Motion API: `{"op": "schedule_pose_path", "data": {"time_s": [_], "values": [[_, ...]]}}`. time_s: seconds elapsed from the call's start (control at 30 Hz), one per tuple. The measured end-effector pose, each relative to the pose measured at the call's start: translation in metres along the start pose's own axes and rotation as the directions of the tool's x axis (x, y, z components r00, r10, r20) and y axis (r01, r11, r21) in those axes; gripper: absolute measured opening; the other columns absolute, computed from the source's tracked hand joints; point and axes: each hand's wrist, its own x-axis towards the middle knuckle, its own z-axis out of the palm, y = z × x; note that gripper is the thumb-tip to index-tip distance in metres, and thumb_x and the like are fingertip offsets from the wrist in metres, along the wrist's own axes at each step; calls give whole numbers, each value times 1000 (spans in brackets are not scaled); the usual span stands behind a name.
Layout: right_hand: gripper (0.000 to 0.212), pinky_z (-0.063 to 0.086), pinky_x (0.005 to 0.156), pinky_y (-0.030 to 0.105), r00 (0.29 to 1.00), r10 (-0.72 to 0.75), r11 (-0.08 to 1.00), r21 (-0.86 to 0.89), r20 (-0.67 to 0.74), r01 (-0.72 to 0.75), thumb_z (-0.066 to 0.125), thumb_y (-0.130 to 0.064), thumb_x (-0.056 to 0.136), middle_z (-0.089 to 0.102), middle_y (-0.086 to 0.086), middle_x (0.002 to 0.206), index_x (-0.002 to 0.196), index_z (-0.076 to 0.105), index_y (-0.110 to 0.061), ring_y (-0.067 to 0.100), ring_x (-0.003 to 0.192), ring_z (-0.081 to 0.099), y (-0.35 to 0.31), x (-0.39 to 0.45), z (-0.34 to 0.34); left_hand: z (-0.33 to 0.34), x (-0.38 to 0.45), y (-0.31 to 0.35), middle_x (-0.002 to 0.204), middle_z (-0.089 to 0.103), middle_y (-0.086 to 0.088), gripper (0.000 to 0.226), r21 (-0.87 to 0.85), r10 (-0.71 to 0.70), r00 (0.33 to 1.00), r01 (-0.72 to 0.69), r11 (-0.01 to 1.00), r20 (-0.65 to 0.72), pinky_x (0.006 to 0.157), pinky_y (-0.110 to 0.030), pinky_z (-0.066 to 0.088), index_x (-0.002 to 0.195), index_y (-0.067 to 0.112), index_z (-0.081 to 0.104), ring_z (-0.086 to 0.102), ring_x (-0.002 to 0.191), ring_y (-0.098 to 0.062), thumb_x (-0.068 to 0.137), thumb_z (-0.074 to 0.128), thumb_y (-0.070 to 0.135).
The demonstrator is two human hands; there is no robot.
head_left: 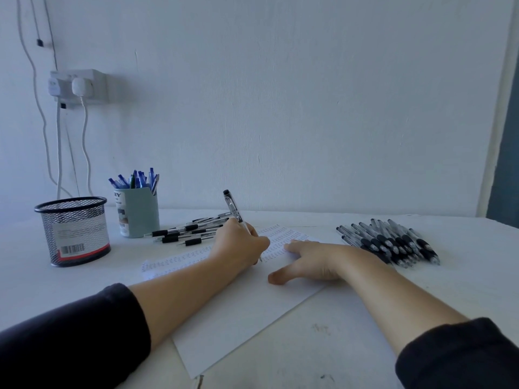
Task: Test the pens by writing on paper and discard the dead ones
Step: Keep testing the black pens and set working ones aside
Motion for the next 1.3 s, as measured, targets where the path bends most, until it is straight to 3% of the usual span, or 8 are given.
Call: {"op": "schedule_pose_path", "data": {"time_s": [0.23,0.73,0.87,0.93,1.07,1.17,1.23,1.3], "values": [[102,17,116,38,1000,-2,1000,4,1,2,64,-69,68,15,-9,159,151,18,-33,15,145,16,0,-1,0,0,-1,2,44,56,1,9,20,9,1000,-9,1000,21,42,-13,33,63,11,58,42,33,-4,72,57,12],[100,21,114,37,1000,-12,1000,12,9,12,64,-68,71,17,-8,158,151,17,-30,15,145,19,-1,0,0,0,-1,1,45,57,-2,17,-7,6,1000,-6,1000,11,49,-17,38,55,11,56,49,46,-14,72,57,9],[101,20,115,37,1000,-15,999,30,6,15,65,-67,71,16,-8,158,151,17,-30,15,145,19,0,1,0,-1,-1,1,45,56,-1,17,-2,-4,1000,4,1000,19,44,-15,35,55,11,55,45,39,-9,72,57,10],[100,20,115,37,1000,-20,999,36,4,20,65,-65,71,17,-8,158,151,17,-30,15,145,19,0,2,0,-3,1,0,43,56,-2,16,-75,-31,999,32,997,17,42,-15,32,57,10,55,41,36,-9,73,56,8],[104,20,115,39,1000,-14,999,45,0,14,67,-68,66,20,-8,157,151,19,-30,16,143,22,2,3,-1,-11,3,2,45,54,-6,23,-402,-117,992,125,907,45,39,-19,24,63,9,51,33,36,-12,85,55,13],[104,21,115,39,1000,-26,998,63,-10,27,69,-68,65,24,-8,156,150,23,-30,16,142,25,4,5,0,-17,7,5,58,55,-6,32,-541,-151,988,132,830,9,47,-25,32,64,10,50,41,48,-14,93,48,23],[98,22,115,37,998,-51,996,73,-23,53,69,-63,70,26,-8,155,149,25,-28,16,141,28,5,4,-1,-22,12,6,65,54,-5,25,-567,-162,986,116,816,-33,56,-27,41,68,9,52,47,59,-15,92,47,14],[91,23,114,33,997,-71,994,83,-34,73,69,-57,75,28,-8,154,149,28,-26,15,140,29,6,4,-2,-27,16,4,67,54,-7,13,-570,-161,985,98,816,-60,55,-28,43,80,6,53,48,57,-16,89,45,2]]}}
